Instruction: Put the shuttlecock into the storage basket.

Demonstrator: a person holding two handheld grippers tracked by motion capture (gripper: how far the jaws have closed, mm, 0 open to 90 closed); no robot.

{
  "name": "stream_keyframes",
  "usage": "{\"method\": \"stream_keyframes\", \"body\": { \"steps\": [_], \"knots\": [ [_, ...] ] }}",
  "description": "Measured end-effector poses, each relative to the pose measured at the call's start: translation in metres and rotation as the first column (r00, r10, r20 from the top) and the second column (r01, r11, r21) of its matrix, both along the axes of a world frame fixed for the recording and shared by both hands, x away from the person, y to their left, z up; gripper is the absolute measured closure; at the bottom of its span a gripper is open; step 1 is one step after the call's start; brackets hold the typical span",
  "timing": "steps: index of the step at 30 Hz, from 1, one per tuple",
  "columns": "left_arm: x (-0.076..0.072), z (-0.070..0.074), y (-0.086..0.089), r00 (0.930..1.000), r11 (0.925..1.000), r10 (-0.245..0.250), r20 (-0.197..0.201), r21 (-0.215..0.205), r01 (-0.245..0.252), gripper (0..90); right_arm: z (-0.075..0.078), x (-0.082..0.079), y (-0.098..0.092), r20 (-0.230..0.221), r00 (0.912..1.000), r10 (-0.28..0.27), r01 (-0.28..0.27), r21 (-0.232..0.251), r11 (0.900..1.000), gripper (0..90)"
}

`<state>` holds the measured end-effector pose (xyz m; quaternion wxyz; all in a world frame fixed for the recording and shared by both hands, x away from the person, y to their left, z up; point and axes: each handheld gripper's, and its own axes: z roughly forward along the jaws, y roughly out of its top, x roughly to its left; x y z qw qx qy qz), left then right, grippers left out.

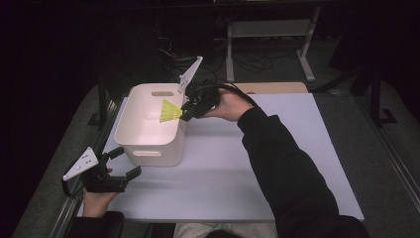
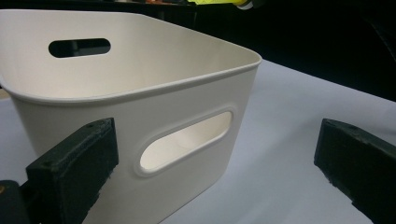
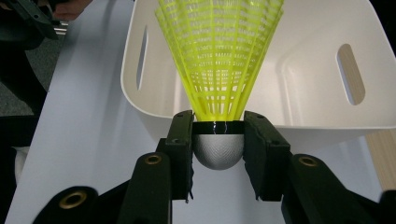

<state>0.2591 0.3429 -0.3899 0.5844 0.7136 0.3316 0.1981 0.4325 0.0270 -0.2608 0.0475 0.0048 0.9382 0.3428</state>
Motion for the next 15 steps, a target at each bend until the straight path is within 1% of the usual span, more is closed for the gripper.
{"method": "stream_keyframes", "body": {
  "steps": [7, 15],
  "knots": [
    [0.000, 0.000, 0.000, 1.0000, 1.0000, 0.000, 0.001, 0.000, 0.000, 0.0, -0.003, -0.001, 0.010, -0.006, 0.9998, 0.017, -0.017, -0.002, 1.000, 63.2],
    [0.000, 0.000, 0.001, 1.0000, 1.0000, 0.002, 0.001, -0.001, -0.002, 0.0, -0.001, -0.001, 0.019, -0.005, 0.9996, 0.027, -0.027, 0.001, 1.000, 63.2]
  ]
}}
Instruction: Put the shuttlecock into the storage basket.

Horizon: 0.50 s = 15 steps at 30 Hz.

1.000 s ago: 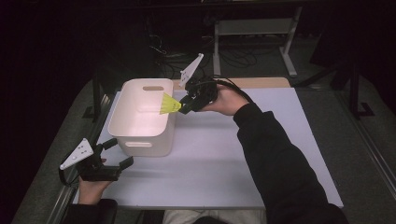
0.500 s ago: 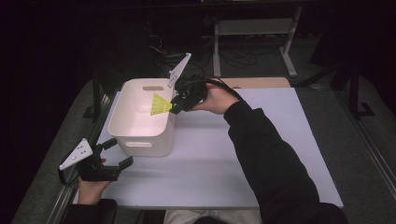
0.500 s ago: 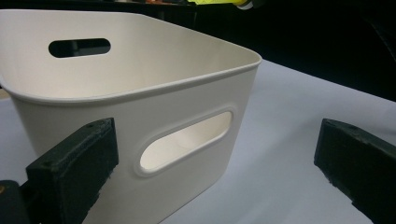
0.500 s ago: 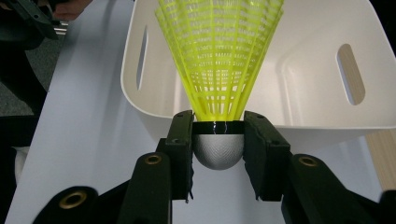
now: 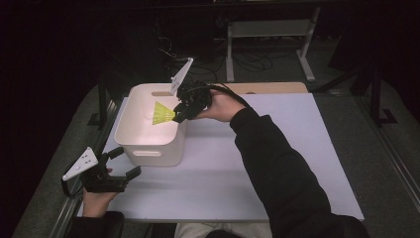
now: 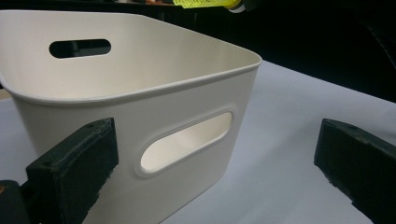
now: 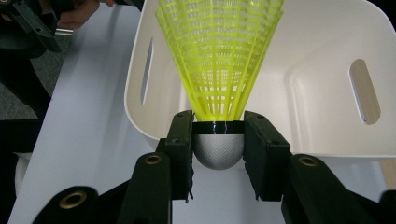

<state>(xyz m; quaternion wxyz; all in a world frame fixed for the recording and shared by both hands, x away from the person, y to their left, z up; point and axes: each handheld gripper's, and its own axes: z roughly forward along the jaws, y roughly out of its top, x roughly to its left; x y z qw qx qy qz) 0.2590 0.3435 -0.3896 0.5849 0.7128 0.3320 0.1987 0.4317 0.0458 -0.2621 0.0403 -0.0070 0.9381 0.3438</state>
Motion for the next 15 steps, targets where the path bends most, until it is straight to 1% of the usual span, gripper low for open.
{"method": "stream_keyframes", "body": {
  "steps": [5, 15],
  "knots": [
    [0.000, 0.000, 0.000, 1.0000, 1.0000, 0.000, 0.000, 0.001, 0.000, 0.0, -0.002, 0.000, 0.006, -0.006, 1.0000, 0.007, -0.007, 0.004, 1.000, 63.2],
    [0.000, 0.000, 0.000, 1.0000, 1.0000, -0.002, 0.003, 0.003, 0.002, 0.0, -0.009, -0.001, 0.017, -0.022, 0.9994, 0.026, -0.026, -0.003, 1.000, 63.2]
  ]
}}
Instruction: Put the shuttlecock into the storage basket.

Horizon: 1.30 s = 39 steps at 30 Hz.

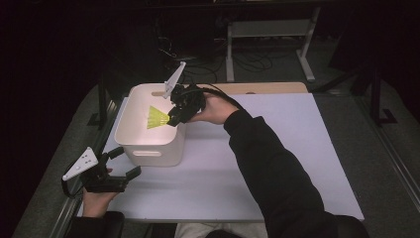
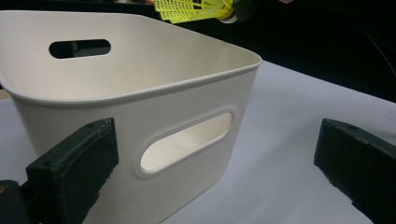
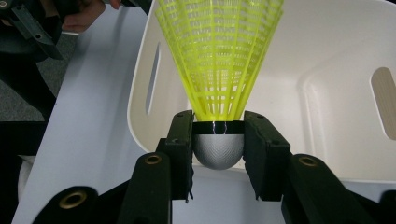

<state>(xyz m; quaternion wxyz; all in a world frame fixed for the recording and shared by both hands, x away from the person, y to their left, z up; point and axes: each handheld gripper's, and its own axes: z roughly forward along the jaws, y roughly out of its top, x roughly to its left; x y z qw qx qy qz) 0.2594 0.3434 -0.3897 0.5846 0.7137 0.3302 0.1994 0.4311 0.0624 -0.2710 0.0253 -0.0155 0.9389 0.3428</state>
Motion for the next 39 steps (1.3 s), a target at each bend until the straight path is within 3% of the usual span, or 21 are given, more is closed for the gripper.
{"method": "stream_keyframes", "body": {
  "steps": [39],
  "knots": [
    [0.000, 0.000, 0.000, 1.0000, 1.0000, -0.005, -0.002, -0.001, 0.005, 0.0, -0.036, 0.007, 0.033, -0.062, 0.9978, 0.024, -0.029, -0.069, 0.997, 62.6]
  ]
}}
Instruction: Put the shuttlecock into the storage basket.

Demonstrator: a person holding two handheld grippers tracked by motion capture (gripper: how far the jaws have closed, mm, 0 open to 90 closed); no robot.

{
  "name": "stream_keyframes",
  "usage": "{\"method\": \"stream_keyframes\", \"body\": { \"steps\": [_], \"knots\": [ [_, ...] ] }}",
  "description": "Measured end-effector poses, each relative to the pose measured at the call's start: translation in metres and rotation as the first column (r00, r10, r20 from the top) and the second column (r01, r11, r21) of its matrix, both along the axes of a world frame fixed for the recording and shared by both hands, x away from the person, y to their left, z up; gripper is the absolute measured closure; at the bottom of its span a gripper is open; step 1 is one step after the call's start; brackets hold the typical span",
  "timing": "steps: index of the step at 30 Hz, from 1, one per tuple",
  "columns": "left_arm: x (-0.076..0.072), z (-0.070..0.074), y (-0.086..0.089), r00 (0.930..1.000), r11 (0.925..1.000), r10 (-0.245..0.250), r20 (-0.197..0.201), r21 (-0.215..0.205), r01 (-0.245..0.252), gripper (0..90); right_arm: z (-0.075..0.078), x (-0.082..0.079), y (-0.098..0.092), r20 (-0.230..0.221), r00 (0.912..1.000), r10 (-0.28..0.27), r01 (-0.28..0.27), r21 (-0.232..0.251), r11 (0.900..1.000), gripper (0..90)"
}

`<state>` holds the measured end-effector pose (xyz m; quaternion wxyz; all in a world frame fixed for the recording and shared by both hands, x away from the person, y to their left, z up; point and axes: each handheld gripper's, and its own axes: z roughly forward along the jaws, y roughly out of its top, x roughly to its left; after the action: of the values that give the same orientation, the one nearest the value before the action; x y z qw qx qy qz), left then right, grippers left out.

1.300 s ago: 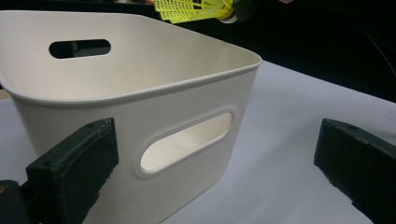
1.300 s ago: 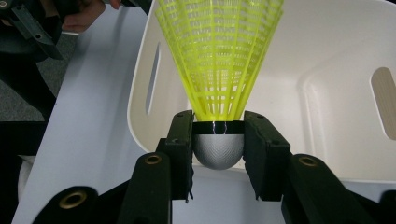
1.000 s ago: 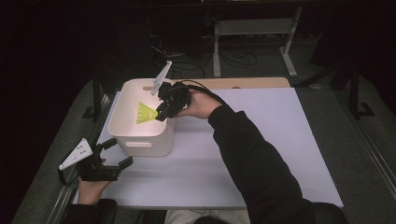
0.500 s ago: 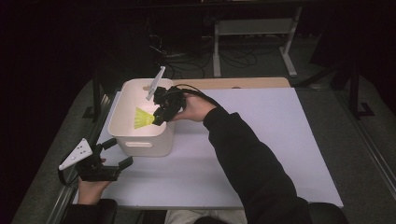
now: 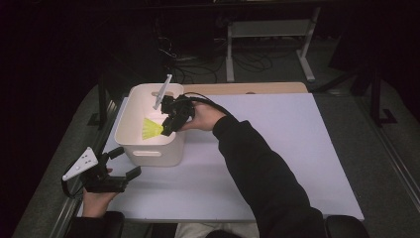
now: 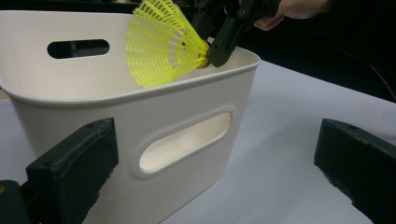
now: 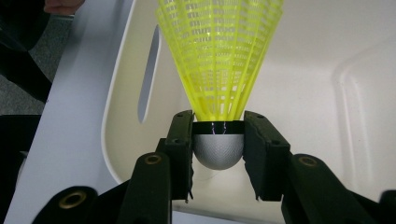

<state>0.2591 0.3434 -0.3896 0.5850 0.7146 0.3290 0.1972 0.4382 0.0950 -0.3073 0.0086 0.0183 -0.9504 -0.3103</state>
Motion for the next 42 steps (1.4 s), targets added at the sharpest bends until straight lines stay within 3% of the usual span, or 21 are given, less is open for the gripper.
{"method": "stream_keyframes", "body": {
  "steps": [4, 19, 24, 30, 42],
  "knots": [
    [0.000, 0.000, 0.000, 1.0000, 1.0000, 0.000, 0.001, -0.001, 0.000, 0.0, 0.000, 0.002, 0.000, -0.016, 0.9995, -0.026, 0.026, 0.020, 0.999, 50.3],
    [-0.001, 0.000, 0.000, 1.0000, 1.0000, -0.001, 0.004, -0.009, 0.001, 0.0, 0.013, 0.002, -0.015, 0.013, 0.9915, -0.130, 0.128, 0.073, 0.989, 14.9],
    [-0.001, 0.000, 0.000, 1.0000, 1.0000, -0.001, 0.004, -0.009, 0.001, 0.0, 0.018, 0.000, -0.024, 0.019, 0.9882, -0.152, 0.149, 0.100, 0.984, 11.3],
    [0.000, 0.000, 0.000, 1.0000, 1.0000, 0.000, 0.003, -0.007, 0.000, 0.0, 0.018, -0.002, -0.034, 0.035, 0.9806, -0.193, 0.188, 0.108, 0.976, 0.0],
    [0.000, 0.000, -0.001, 1.0000, 1.0000, 0.001, -0.002, -0.005, -0.001, 0.0, 0.020, -0.006, -0.053, 0.035, 0.9758, -0.216, 0.208, 0.150, 0.966, 0.0]
  ]
}}
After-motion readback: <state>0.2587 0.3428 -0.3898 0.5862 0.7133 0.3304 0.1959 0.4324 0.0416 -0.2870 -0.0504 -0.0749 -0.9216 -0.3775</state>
